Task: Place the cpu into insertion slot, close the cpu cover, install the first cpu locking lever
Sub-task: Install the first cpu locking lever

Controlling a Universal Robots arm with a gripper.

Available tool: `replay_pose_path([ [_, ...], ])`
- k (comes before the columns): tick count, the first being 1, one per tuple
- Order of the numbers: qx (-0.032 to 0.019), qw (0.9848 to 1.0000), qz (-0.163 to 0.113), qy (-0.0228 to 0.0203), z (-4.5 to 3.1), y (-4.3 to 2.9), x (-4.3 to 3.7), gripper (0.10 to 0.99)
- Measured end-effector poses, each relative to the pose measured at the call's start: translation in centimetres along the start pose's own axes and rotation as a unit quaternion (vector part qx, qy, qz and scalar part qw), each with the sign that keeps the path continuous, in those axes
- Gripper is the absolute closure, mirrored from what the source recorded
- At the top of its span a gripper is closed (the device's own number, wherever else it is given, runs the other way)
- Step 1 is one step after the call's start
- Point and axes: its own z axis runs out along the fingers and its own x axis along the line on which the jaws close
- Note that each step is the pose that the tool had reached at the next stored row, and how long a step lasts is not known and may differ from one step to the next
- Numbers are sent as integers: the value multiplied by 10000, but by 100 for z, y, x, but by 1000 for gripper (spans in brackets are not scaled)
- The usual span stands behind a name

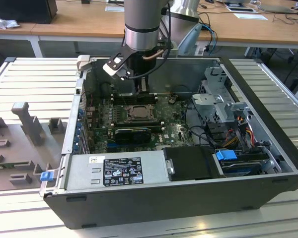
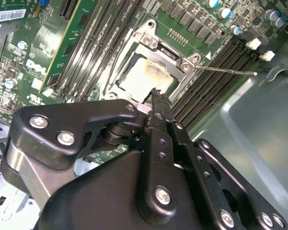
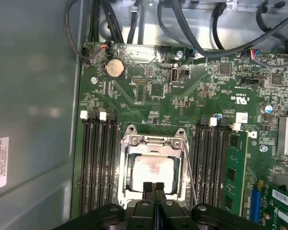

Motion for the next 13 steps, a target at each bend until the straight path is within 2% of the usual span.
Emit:
replay_pose_path([
  [9,-1,10000,-4,1,-229,6,8,980],
  [13,16,9989,-472,9,-229,5,7,980],
])
